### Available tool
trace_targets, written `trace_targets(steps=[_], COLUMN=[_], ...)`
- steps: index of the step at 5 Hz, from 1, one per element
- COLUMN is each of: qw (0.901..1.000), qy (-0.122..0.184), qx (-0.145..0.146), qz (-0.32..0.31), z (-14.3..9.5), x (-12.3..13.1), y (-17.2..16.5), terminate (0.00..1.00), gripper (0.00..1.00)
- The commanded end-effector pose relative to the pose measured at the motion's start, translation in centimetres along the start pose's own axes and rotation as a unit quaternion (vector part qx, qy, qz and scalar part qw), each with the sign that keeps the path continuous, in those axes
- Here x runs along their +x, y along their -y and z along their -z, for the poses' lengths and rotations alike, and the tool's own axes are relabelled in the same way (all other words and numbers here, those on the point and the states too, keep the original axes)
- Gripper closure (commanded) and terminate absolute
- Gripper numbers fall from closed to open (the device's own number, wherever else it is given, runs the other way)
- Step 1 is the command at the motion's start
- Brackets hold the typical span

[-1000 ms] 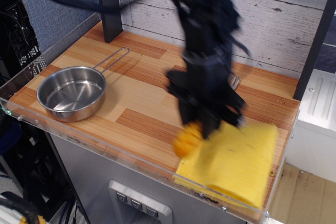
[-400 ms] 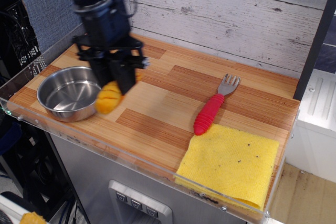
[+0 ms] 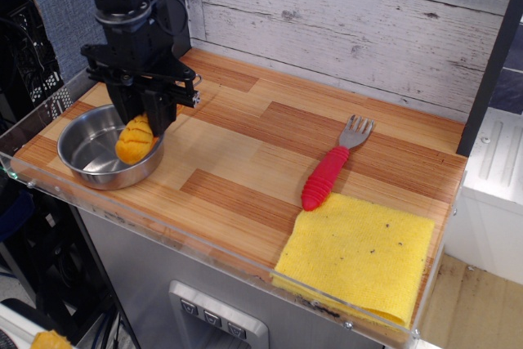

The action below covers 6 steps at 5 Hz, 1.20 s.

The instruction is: Put the chicken piece in the pan

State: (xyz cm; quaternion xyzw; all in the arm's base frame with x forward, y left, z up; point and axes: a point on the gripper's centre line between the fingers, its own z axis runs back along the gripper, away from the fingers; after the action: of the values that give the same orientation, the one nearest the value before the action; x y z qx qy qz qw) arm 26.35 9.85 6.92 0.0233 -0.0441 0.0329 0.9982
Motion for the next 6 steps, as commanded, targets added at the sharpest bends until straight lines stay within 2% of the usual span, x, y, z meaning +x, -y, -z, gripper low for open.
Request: trace_targets(steps=[1, 2, 4, 6], qw=[0.9956, 0.9962, 0.9985, 0.9993], qy=[0.054, 0.044, 0.008, 0.001], qx=[0.076, 0.072, 0.037, 0.022], qz=[-0.010, -0.023, -0.040, -0.030], z=[-3.2, -2.7, -0.9, -1.0], x=[0.5, 0.8, 1.4, 0.6], y=[-2.3, -3.9, -6.4, -5.6], terminate=[0.00, 0.00, 0.00, 0.00], gripper=[1.00, 1.00, 1.00, 1.00])
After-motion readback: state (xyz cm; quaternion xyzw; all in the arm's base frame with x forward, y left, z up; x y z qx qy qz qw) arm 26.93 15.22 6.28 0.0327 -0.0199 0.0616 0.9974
